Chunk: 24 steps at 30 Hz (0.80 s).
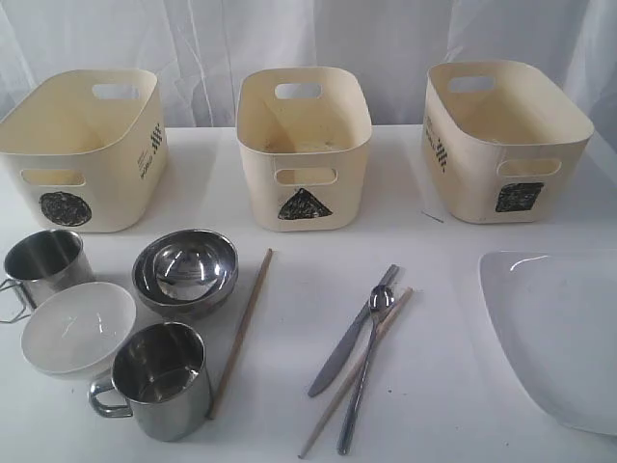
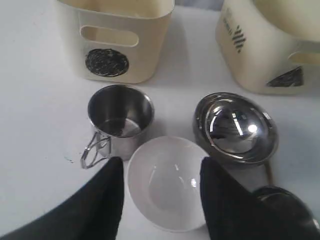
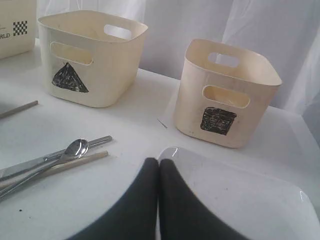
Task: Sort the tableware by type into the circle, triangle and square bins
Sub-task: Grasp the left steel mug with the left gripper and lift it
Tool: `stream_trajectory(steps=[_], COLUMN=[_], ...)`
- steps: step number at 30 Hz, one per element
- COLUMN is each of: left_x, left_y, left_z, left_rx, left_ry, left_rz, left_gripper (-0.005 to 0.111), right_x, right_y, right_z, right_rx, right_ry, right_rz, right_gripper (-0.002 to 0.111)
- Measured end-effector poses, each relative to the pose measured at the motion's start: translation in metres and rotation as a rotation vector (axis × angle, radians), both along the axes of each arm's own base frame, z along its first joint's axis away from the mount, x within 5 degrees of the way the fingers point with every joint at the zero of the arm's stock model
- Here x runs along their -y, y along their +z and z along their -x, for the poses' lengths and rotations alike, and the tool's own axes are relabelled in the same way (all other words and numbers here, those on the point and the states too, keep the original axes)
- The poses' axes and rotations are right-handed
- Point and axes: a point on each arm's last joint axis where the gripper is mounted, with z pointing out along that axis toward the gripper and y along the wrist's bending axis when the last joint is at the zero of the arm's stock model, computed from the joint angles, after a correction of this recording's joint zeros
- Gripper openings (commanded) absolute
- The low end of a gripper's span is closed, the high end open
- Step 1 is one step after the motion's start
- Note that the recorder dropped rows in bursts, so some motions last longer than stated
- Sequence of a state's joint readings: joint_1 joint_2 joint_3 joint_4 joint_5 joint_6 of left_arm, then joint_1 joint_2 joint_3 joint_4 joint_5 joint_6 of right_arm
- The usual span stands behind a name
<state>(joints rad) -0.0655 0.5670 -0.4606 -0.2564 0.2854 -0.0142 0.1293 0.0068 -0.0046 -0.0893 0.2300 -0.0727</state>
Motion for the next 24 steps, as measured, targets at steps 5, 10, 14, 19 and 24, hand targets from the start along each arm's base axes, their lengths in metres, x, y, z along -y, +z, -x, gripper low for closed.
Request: stream_trajectory(steps=[5, 10, 14, 19, 24], left_x=[0.002, -0.002, -0.005, -0.007, -0.009], left_y=[0.025, 0.027, 0.018, -0.004, -0.023], left_z=[-0.078, -0.15, -0.185, -0.203, -0.209], left_rx=[-0.164, -0.332, -0.434, -0.559, -0.634], left_ry=[-0.027, -0.028, -0.058, -0.093, -0.118], left_rz=[-0.096, -0.113, -0.144, -0.175, -0.221], left_gripper=[0.06, 0.062, 0.062, 0.062, 0.062], right_x=[0.0, 0.0, 0.0, 0.0, 0.0], right_y=[0.0, 0.0, 0.0, 0.0, 0.0], right_z=[0.0, 0.0, 0.0, 0.0, 0.0], right_rx=[0.0, 0.0, 0.0, 0.0, 0.0], right_ry=[0.0, 0.0, 0.0, 0.0, 0.0], right_rz=[0.0, 0.0, 0.0, 0.0, 0.0], right_gripper=[0.0, 0.0, 0.0, 0.0, 0.0])
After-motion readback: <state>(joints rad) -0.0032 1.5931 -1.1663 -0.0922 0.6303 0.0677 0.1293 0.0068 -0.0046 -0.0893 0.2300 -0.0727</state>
